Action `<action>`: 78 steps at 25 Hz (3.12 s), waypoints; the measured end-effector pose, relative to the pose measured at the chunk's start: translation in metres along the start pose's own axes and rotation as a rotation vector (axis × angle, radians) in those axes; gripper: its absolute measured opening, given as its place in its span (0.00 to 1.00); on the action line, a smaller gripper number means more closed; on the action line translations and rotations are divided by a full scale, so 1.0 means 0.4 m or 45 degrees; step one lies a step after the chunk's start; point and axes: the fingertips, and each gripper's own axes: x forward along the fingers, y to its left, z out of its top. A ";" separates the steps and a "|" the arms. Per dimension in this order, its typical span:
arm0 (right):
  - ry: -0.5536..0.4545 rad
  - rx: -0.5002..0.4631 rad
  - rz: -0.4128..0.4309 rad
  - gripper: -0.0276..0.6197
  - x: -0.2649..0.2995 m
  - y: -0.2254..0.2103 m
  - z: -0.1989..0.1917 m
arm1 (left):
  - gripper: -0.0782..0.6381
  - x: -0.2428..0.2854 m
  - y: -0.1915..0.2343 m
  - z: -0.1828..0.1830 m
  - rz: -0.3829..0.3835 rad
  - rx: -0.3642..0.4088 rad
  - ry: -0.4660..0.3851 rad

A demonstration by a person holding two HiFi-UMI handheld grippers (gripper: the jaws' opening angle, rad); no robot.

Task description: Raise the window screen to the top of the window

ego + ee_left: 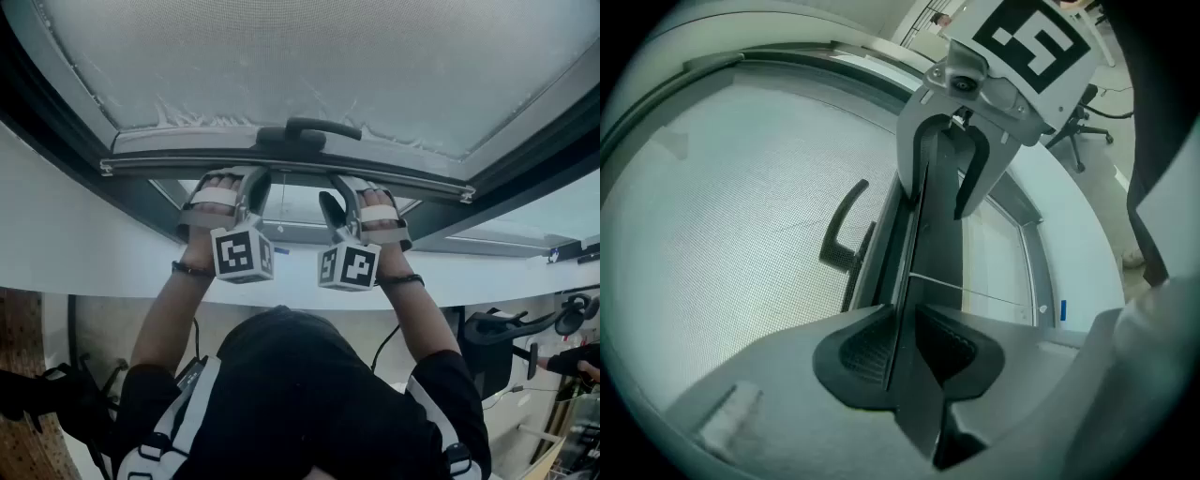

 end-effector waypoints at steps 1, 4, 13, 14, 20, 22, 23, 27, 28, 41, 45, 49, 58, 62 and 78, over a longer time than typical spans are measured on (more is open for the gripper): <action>-0.007 -0.026 -0.002 0.36 0.003 0.006 -0.001 | 0.20 0.003 0.000 -0.001 0.011 -0.001 -0.004; -0.036 -0.022 -0.006 0.36 0.010 0.007 -0.003 | 0.20 0.007 0.004 -0.004 0.032 -0.053 -0.041; 0.008 0.072 0.084 0.37 0.003 -0.015 0.013 | 0.25 -0.010 0.019 0.001 -0.052 -0.022 -0.020; 0.007 0.071 0.081 0.37 0.001 -0.019 0.017 | 0.24 -0.013 0.026 -0.005 -0.046 -0.024 -0.012; 0.030 0.008 0.076 0.34 0.015 -0.013 0.030 | 0.23 -0.015 0.020 -0.048 -0.054 -0.008 0.038; 0.034 -0.014 0.076 0.36 0.021 -0.008 0.038 | 0.23 -0.014 0.022 -0.046 -0.031 0.012 0.043; 0.039 -0.017 0.074 0.36 0.025 -0.008 0.041 | 0.23 -0.014 0.023 -0.045 -0.024 0.015 0.042; 0.076 -0.046 0.089 0.35 0.024 -0.007 0.044 | 0.23 -0.015 0.019 -0.042 -0.022 -0.001 0.019; 0.084 -0.067 0.100 0.34 0.020 -0.006 0.048 | 0.22 -0.016 0.017 -0.042 -0.028 -0.002 0.021; 0.062 0.008 0.057 0.30 0.009 -0.044 0.056 | 0.19 -0.026 0.047 -0.033 -0.050 -0.044 0.023; 0.071 0.041 0.060 0.29 -0.008 -0.118 0.068 | 0.18 -0.047 0.119 -0.014 -0.035 -0.048 0.014; 0.079 -0.042 -0.004 0.27 -0.019 -0.151 0.071 | 0.18 -0.054 0.143 0.000 0.012 0.064 0.058; 0.006 0.028 -0.276 0.26 -0.071 -0.289 0.098 | 0.15 -0.107 0.268 0.044 0.118 0.129 0.017; -0.030 0.059 -0.351 0.27 -0.107 -0.384 0.122 | 0.15 -0.144 0.363 0.063 0.172 0.154 0.041; -0.309 1.242 0.335 0.27 -0.032 0.116 0.111 | 0.16 -0.237 0.537 0.124 0.262 0.056 -0.035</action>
